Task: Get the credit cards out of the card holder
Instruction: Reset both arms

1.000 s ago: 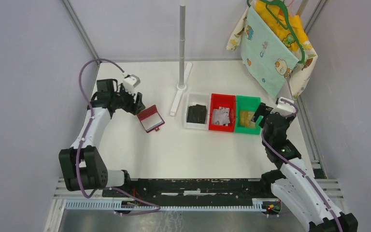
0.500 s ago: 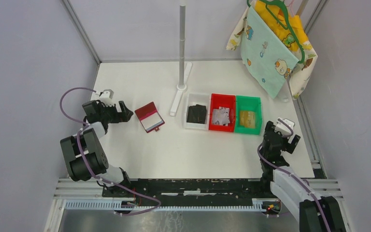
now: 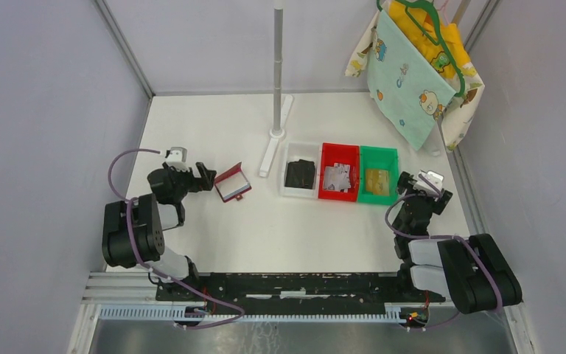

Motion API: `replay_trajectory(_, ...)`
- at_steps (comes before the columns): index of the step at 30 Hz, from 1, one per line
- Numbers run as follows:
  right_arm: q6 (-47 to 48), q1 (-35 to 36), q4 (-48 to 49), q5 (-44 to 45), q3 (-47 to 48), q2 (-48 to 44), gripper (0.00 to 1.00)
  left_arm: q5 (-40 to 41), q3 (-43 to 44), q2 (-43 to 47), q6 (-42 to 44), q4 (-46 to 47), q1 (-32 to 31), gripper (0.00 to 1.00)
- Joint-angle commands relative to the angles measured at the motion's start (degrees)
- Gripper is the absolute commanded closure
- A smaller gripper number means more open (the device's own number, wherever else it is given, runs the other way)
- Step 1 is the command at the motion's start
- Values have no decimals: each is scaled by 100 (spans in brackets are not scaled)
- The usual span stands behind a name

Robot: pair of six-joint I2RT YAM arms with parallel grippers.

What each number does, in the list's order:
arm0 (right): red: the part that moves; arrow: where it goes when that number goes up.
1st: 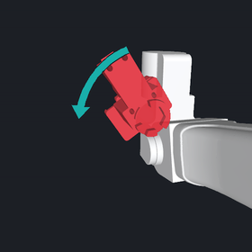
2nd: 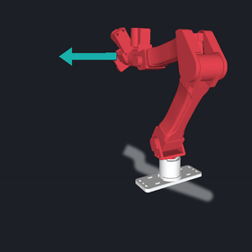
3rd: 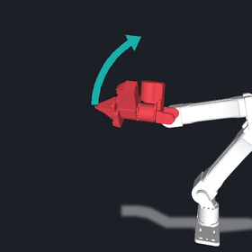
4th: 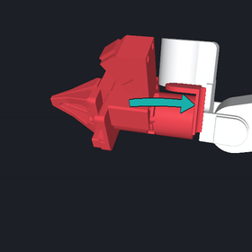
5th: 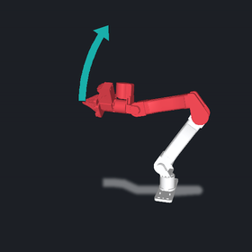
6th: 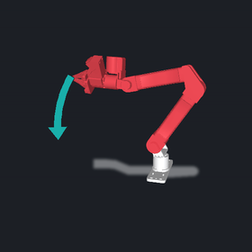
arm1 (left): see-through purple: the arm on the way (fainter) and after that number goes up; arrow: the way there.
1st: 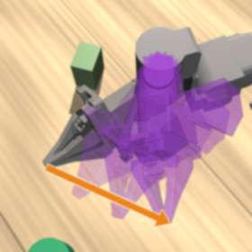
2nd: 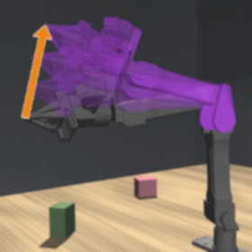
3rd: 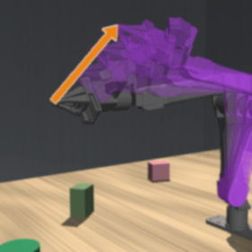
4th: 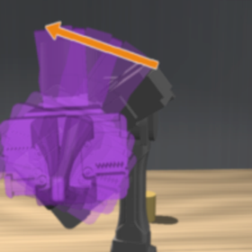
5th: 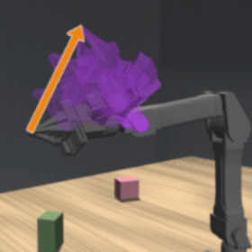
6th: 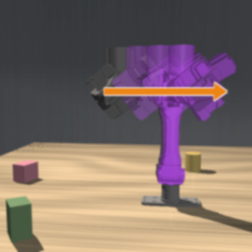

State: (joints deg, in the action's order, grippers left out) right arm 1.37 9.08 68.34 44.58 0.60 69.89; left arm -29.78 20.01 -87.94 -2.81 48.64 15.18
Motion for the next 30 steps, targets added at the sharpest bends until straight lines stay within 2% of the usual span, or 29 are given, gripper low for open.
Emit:
replay_trajectory(1,298,-21,1051,-560,-872,100,2,739,-22,-3,108,969,-323,0)
replay_trajectory(5,837,52,1790,-1437,-1120,277,2,1339,-219,116,357,1089,-633,0)
replay_trajectory(9,1377,346,3515,-1728,-1490,1128,2,1831,-711,46,390,2005,-808,0)
replay_trajectory(10,1299,339,3036,-1672,-1395,990,2,2045,-913,-118,509,2606,-967,0)
replay_trajectory(11,1202,335,2464,-1549,-1184,850,2,2259,-975,-76,549,2666,-1136,0)
replay_trajectory(13,1051,202,1821,-1455,-808,910,2,2329,-786,-4,577,2131,-1158,0)
replay_trajectory(15,873,15,1488,-1689,-679,852,2,2319,-772,-68,527,2251,-1125,0)
replay_trajectory(30,874,-20,1486,-1773,-669,877,2,2196,-750,-76,445,2202,-1016,0)
